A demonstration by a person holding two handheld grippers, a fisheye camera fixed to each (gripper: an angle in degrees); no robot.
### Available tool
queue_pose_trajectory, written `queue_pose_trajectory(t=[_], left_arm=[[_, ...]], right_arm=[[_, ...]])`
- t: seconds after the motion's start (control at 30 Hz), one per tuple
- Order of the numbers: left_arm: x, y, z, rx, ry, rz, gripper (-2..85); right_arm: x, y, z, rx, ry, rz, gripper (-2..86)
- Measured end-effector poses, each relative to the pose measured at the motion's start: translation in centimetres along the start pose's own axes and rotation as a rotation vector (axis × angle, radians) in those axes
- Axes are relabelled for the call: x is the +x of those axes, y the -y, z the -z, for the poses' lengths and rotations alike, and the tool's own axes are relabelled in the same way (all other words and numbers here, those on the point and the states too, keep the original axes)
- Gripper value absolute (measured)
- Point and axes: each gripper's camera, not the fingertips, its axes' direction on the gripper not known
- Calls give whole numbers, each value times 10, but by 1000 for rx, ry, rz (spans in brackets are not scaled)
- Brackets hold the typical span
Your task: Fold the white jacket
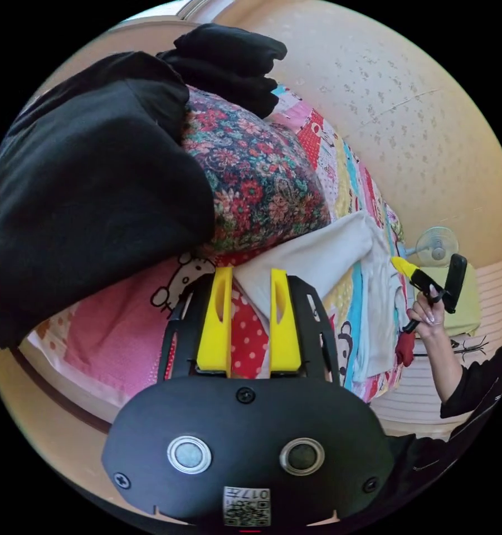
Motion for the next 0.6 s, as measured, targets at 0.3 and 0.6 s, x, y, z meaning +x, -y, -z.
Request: queue_pose_trajectory(t=[0.3, 0.6], left_arm=[[8, -23, 29, 24, -102, 176, 45], [152, -65, 147, 381, 76, -100, 33]], right_arm=[[4, 5, -54, 14, 205, 27, 104], [-1, 72, -104, -231, 323, -209, 161]])
